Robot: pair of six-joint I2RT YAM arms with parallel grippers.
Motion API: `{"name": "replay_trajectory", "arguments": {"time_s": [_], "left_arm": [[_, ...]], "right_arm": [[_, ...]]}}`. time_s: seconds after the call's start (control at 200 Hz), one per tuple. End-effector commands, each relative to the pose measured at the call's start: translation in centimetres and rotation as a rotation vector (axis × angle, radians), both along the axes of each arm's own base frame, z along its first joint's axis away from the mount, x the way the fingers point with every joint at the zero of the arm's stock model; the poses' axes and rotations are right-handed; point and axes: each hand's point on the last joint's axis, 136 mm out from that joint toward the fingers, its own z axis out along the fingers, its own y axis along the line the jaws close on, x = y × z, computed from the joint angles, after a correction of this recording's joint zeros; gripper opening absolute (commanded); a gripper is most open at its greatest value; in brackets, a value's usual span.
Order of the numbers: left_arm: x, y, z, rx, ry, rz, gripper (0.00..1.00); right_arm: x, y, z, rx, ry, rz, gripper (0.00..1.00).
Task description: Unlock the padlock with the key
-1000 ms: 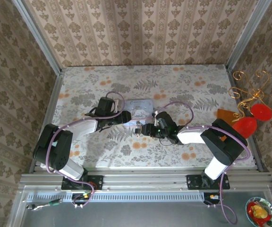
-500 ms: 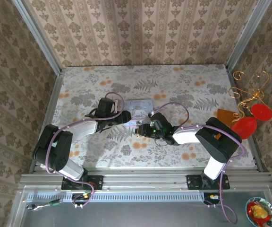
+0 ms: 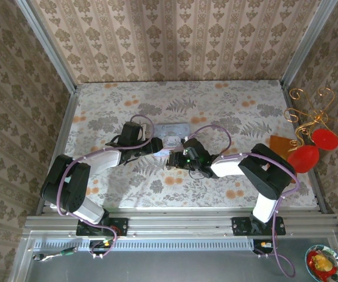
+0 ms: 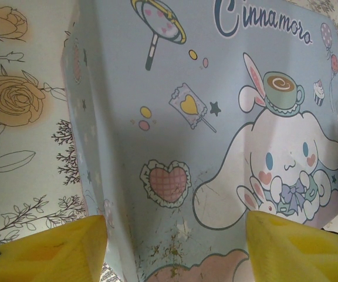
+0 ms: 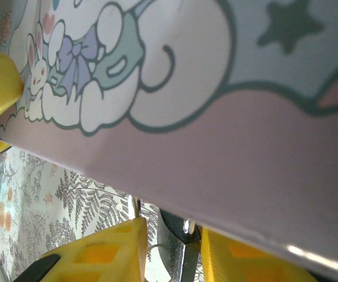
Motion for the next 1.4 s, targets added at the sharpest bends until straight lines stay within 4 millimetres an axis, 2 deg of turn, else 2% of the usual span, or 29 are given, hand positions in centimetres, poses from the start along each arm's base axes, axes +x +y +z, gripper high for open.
{"name": "replay_trajectory", "arguments": {"time_s": [0.0, 0.42, 0.675, 0.945, 1.39], "left_arm": [[-2.7, 2.5, -4.6, 0.13, 0.145, 0.043, 0.63], [-2.6, 2.5, -4.6, 0.124, 0.144, 0.05, 0.63], [-2.6, 2.5, -4.7, 0.123, 0.152, 0.056, 0.63], [-2.7, 2.8, -4.9, 0.134, 0.159, 0.074, 0.63], [-2.9, 3.2, -5.0, 0.141, 0.169, 0.098, 0.63]], "right_arm": [[-0.9, -0.6, -2.3, -0.066, 0.069, -0.02, 0.31], [-1.5, -1.3, -4.1, -0.166, 0.124, -0.052, 0.28], [-2.0, -0.8, -4.7, -0.216, 0.145, -0.051, 0.22], [-2.0, -0.1, -3.5, -0.152, 0.135, -0.059, 0.15], [-2.1, -0.5, -1.5, -0.002, 0.097, -0.135, 0.01]]}}
